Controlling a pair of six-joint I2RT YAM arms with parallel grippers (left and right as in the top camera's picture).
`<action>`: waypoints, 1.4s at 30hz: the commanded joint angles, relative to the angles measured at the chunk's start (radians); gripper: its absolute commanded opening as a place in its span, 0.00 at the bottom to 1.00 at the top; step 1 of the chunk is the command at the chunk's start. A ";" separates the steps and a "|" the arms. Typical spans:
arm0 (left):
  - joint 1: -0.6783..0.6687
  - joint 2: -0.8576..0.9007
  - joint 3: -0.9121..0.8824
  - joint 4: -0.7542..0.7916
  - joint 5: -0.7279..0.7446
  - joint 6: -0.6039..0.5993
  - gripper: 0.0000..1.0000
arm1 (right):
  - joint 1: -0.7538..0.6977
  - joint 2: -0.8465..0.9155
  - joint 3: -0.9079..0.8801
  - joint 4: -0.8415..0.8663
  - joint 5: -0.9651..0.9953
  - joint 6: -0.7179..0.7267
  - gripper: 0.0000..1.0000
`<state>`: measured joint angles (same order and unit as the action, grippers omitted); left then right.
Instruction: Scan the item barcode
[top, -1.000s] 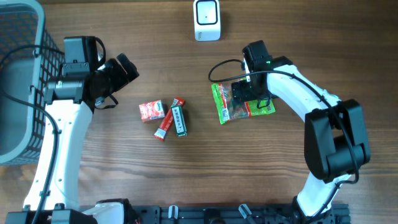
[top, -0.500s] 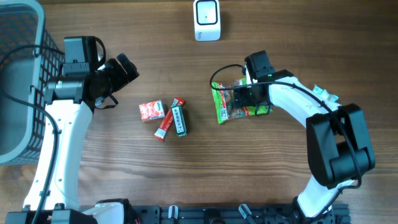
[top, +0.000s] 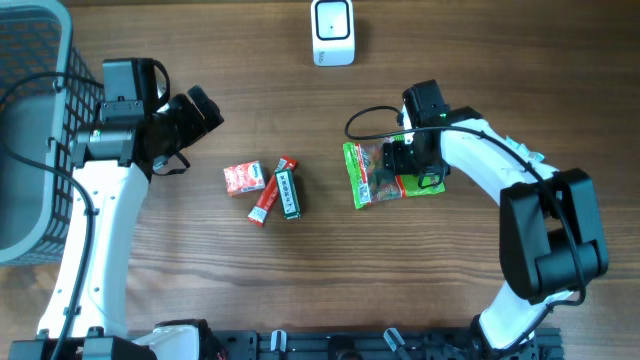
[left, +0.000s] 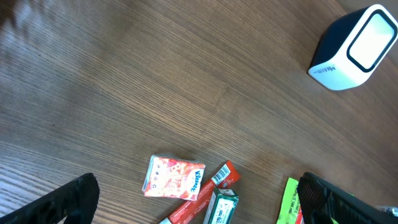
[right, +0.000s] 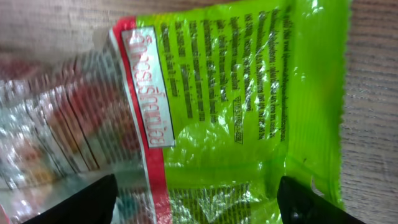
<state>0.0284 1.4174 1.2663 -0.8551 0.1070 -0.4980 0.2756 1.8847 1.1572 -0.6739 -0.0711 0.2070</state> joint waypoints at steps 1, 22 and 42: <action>0.003 0.004 0.002 0.002 0.011 0.019 1.00 | 0.000 -0.026 -0.040 0.034 -0.037 0.083 0.91; 0.003 0.004 0.002 0.002 0.011 0.019 1.00 | 0.003 -0.175 -0.056 0.003 0.064 -0.076 0.97; 0.003 0.004 0.002 0.002 0.011 0.019 1.00 | 0.003 -0.054 -0.152 0.135 -0.064 -0.036 1.00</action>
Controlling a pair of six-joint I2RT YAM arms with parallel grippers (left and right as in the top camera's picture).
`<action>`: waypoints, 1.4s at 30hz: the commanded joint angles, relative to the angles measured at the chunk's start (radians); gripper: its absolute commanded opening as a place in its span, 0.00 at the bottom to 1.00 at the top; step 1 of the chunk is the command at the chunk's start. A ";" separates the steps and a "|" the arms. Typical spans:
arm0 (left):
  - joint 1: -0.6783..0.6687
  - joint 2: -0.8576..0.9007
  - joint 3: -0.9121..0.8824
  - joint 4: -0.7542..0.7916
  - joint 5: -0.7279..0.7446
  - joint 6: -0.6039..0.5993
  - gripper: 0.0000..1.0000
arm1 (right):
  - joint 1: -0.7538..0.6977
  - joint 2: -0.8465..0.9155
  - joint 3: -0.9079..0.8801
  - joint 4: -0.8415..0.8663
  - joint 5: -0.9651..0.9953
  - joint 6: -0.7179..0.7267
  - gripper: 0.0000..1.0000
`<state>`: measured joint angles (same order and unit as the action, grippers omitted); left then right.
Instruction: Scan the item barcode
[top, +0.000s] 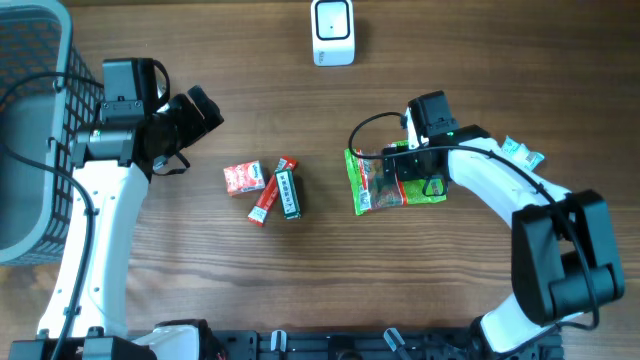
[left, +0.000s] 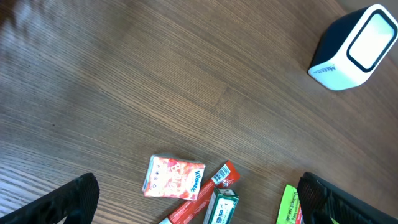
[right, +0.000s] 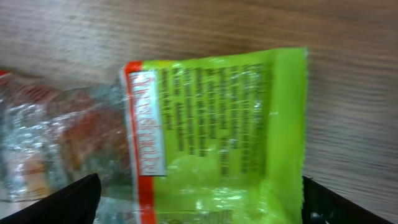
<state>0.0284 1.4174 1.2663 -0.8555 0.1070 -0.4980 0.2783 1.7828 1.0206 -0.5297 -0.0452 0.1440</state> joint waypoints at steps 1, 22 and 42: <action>0.003 0.004 0.002 0.003 0.012 0.020 1.00 | 0.000 0.060 -0.015 -0.018 -0.091 0.055 1.00; 0.003 0.004 0.002 0.003 0.012 0.020 1.00 | -0.103 0.053 0.004 -0.055 -0.252 -0.067 0.99; 0.003 0.004 0.002 0.003 0.012 0.019 1.00 | -0.066 -0.156 0.050 -0.135 -0.226 -0.099 0.99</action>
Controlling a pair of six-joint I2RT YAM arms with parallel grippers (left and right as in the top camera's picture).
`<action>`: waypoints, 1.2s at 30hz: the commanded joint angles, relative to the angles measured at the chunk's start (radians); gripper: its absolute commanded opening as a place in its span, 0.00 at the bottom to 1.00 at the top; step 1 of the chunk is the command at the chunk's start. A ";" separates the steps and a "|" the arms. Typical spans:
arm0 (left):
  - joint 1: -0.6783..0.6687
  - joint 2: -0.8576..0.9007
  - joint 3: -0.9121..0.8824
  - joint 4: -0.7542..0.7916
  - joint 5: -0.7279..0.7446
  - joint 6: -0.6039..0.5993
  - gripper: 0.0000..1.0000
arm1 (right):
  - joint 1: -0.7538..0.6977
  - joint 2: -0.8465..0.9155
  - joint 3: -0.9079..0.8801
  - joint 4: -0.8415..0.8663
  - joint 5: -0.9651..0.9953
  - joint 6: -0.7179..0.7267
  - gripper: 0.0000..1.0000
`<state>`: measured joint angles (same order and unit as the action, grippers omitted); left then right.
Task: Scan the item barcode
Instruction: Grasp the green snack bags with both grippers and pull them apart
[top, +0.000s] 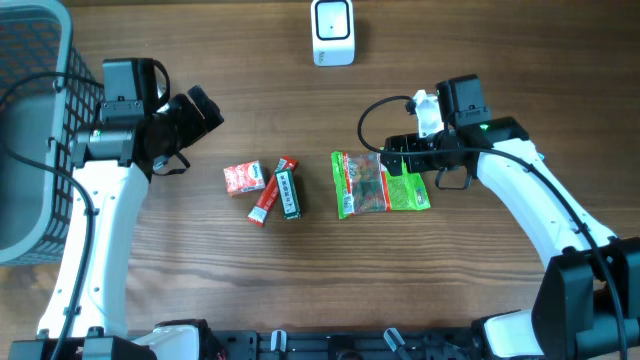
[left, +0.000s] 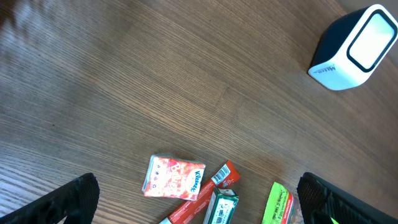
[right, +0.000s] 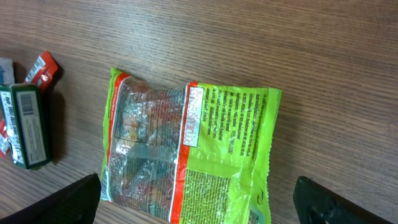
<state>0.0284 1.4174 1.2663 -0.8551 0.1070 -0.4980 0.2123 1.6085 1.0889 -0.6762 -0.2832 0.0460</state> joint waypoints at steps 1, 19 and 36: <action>0.003 0.004 0.002 0.002 0.012 0.019 1.00 | 0.000 0.019 -0.018 0.013 0.012 0.010 1.00; -0.560 0.451 -0.050 0.256 0.233 -0.057 0.62 | -0.061 0.021 -0.018 -0.021 -0.059 0.008 0.94; -0.594 0.622 -0.051 0.344 0.317 -0.060 0.53 | -0.060 0.023 -0.142 0.019 -0.087 0.038 0.95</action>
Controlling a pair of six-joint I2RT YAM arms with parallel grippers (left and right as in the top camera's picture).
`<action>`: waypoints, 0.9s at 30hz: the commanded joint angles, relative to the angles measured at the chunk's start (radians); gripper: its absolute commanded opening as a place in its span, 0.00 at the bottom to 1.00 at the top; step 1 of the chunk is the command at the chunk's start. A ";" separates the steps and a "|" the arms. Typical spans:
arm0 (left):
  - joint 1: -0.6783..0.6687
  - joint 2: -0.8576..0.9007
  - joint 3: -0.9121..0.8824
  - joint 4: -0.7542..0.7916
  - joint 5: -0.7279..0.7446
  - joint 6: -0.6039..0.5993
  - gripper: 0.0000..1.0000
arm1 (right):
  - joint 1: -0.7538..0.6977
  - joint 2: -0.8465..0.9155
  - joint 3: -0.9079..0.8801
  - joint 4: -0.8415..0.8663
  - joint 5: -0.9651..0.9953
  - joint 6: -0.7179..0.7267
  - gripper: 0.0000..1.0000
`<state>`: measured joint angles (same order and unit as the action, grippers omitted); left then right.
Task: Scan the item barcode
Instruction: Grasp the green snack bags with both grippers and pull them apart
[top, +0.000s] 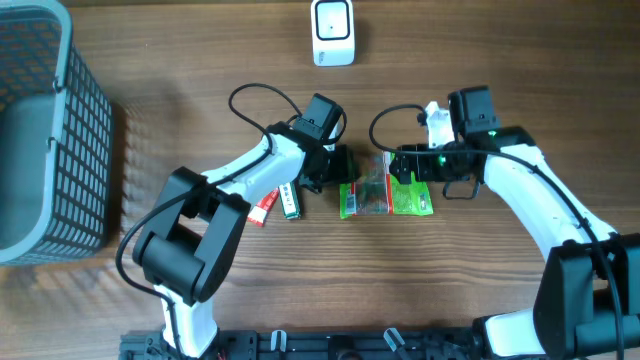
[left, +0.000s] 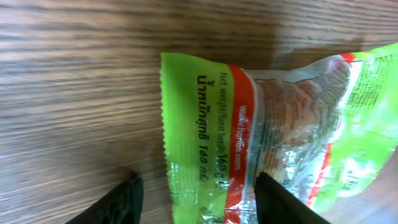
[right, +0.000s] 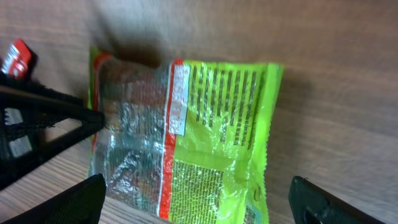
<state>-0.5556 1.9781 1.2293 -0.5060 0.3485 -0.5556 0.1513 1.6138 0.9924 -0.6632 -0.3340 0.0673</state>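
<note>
The green snack bag (top: 385, 197) lies flat on the wooden table just right of centre. The white barcode scanner (top: 332, 32) stands at the far edge. My left gripper (top: 340, 170) is down at the bag's left end. In the left wrist view it (left: 199, 205) is open, and the green printed edge of the bag (left: 249, 137) lies between its fingers. My right gripper (top: 415, 172) hovers over the bag's right end. In the right wrist view it (right: 196, 205) is open wide above the bag (right: 205, 137), holding nothing.
A grey mesh basket (top: 60, 120) fills the left edge. A red stick pack (top: 262, 208) and a green box (top: 291, 201) lie left of the bag, partly under my left arm. My two arms meet over the bag.
My left arm has moved from beside the basket across to the bag's left end, its open fingers now astride the edge. The right gripper and the bag have barely shifted.
My right gripper was first low on the bag, right of centre, and stayed on it at the second moment. At the third moment the bag lay a little further left, with the right gripper open above it. The left arm stayed by the basket until now.
</note>
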 joint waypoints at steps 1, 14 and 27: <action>-0.010 0.061 -0.014 -0.006 0.082 -0.003 0.52 | 0.001 0.017 -0.090 0.033 -0.034 0.047 0.95; -0.010 0.062 -0.014 -0.006 0.160 -0.003 0.22 | 0.002 0.019 -0.308 0.307 -0.281 0.208 0.68; -0.010 0.062 -0.014 -0.002 0.187 -0.002 0.18 | 0.001 0.019 -0.400 0.527 -0.481 0.335 0.26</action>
<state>-0.5552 2.0125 1.2301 -0.5102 0.4957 -0.5594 0.1429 1.6184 0.6243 -0.1913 -0.7433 0.3508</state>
